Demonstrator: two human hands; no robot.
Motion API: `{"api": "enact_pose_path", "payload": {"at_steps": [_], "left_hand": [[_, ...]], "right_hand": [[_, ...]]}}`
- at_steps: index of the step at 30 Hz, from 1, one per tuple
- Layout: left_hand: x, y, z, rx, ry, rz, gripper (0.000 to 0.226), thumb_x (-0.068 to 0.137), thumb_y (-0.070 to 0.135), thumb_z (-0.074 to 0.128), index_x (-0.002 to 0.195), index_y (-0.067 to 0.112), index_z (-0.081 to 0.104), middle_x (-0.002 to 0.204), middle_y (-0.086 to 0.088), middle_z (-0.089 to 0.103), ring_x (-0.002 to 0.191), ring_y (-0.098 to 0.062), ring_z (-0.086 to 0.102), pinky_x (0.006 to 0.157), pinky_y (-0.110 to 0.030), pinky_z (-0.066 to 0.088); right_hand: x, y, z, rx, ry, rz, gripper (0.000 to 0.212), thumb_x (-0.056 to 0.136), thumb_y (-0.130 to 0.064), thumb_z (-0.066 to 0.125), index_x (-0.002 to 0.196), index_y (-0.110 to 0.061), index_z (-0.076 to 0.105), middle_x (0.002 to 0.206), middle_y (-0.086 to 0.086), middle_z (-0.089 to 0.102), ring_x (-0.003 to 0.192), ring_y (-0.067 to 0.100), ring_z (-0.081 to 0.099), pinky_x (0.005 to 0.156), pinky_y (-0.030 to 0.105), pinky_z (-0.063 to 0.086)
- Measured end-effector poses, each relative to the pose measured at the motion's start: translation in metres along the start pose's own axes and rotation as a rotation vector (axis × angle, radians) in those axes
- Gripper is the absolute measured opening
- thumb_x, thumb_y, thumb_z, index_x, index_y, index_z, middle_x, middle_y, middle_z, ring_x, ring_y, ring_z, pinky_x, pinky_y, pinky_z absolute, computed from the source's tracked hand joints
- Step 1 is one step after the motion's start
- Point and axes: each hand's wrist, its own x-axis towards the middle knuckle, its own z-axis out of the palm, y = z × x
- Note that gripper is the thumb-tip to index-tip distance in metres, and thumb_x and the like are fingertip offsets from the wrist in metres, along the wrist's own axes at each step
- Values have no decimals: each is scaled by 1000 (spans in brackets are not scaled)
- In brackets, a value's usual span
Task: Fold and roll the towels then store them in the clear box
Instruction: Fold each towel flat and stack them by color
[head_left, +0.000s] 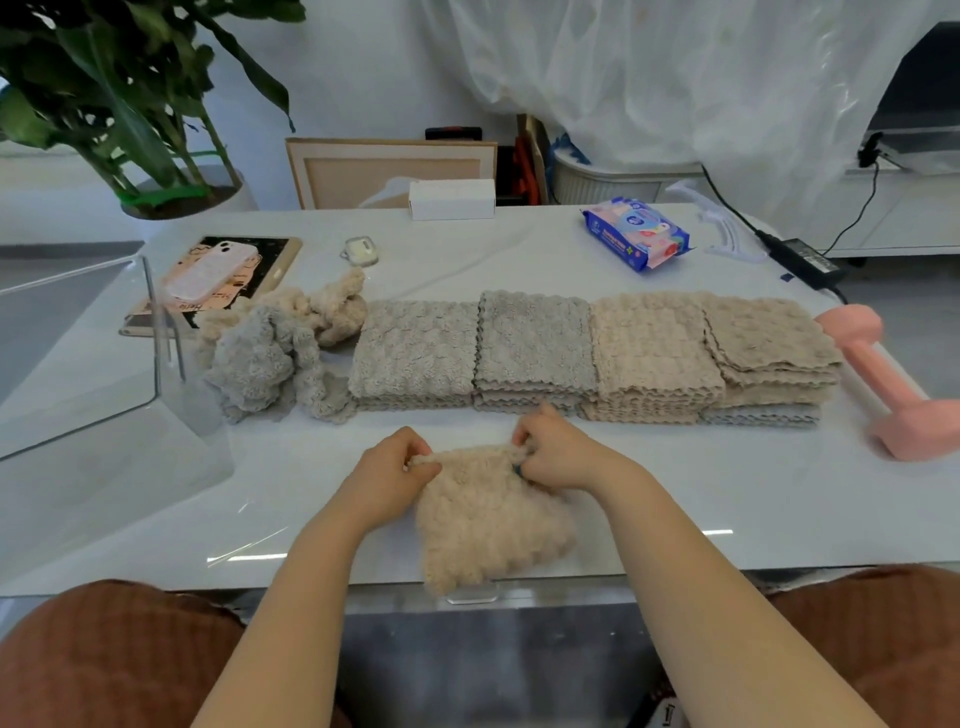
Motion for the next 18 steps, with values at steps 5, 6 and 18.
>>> {"api": "enact_pose_path", "payload": {"at_steps": [5,6,18], "left_hand": [[-17,26,-10,-362,-63,104,19,87,9,66,103,18,59,92,-7,64,77,-19,60,76,-33,49],[-20,33,-12,-372,-20,169,23,85,8,67,103,21,61,93,-2,65,80,-16,62,79,-30,50],[-32,26,7,72,-430,181,23,74,19,81,94,25,71,87,3,69,78,-9,63,83,-31,54]], "right_hand": [[-46,14,-26,394,-32,17,32,81,-5,61,107,-22,56,94,2,52,76,15,48,68,25,40],[-53,13,-33,411,40,-20,36,81,-3,62,111,-22,58,92,-1,53,76,14,49,67,20,42],[-90,49,-36,116,-38,-42,52,71,18,36,80,-16,75,91,-5,70,91,3,60,86,18,47]]}}
